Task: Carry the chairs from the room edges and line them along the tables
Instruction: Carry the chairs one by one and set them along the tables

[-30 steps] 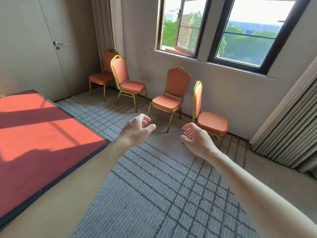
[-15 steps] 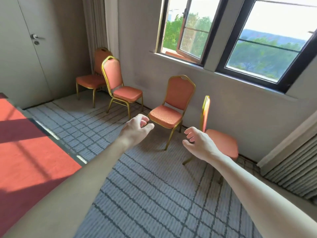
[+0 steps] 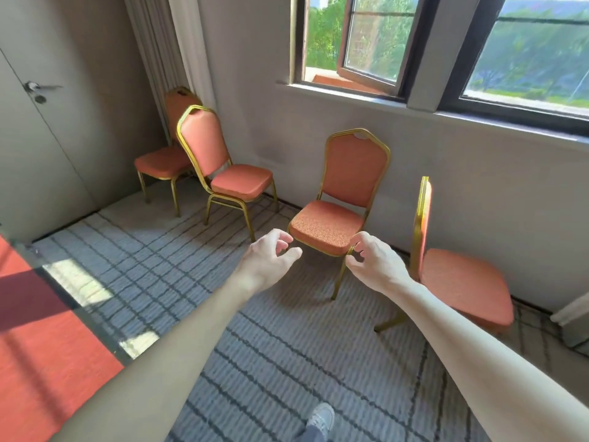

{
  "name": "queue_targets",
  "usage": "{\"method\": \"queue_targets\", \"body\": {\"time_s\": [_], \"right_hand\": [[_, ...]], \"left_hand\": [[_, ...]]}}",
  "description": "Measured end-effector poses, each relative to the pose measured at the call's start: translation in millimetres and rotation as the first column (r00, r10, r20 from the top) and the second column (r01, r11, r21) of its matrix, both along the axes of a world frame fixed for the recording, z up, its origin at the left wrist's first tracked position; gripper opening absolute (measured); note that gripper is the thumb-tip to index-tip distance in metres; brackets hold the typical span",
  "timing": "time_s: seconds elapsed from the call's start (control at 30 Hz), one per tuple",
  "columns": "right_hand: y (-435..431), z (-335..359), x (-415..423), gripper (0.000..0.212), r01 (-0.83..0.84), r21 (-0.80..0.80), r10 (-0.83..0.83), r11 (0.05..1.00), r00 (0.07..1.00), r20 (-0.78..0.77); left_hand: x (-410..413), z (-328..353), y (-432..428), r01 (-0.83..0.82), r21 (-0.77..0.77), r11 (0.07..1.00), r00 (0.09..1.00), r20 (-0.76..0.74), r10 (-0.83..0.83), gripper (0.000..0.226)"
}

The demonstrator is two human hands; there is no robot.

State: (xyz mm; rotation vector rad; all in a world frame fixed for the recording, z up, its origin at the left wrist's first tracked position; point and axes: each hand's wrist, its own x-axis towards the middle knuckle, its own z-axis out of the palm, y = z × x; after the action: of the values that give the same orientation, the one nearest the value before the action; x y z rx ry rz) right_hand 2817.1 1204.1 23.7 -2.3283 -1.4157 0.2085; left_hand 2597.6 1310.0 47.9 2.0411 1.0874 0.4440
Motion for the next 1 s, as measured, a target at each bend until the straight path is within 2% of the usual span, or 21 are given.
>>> {"method": "queue_targets", "body": {"time_s": [0.23, 0.57, 0.73, 0.87, 1.0], "right_hand": [[111.5, -9.3, 160.3, 0.032, 0.141, -0.018, -0.142, 0.990, 0.986, -0.087], [155.5, -35.3, 332.7, 0.036, 0.391, -0.115, -0.401, 0.913, 0.911, -0.091], [184.5, -48.6, 406.7, 0.041, 0.536, -0.157, -0.553, 0.829, 0.829, -0.085], [227.6, -63.8, 463.7, 0.042, 0.671, -0.193, -0.694, 0.716, 0.713, -0.096], [262.9, -75.5, 492.0, 0.046, 0.743, -0.240, -0.774, 0.624, 0.630, -0.065]], "left_hand": [[158.2, -9.3, 128.4, 0.091, -0.028, 0.995, 0.991, -0.098, -0.093, 0.033], [389.4, -39.2, 234.6, 0.343, -0.091, 0.935, 0.932, -0.088, -0.351, 0.030], [494.2, -63.6, 284.5, 0.495, -0.139, 0.857, 0.860, -0.064, -0.507, 0.032], [586.2, -78.8, 339.1, 0.629, -0.153, 0.762, 0.762, -0.072, -0.644, 0.031], [644.4, -85.8, 367.7, 0.726, -0.174, 0.666, 0.662, -0.086, -0.744, 0.031]]}}
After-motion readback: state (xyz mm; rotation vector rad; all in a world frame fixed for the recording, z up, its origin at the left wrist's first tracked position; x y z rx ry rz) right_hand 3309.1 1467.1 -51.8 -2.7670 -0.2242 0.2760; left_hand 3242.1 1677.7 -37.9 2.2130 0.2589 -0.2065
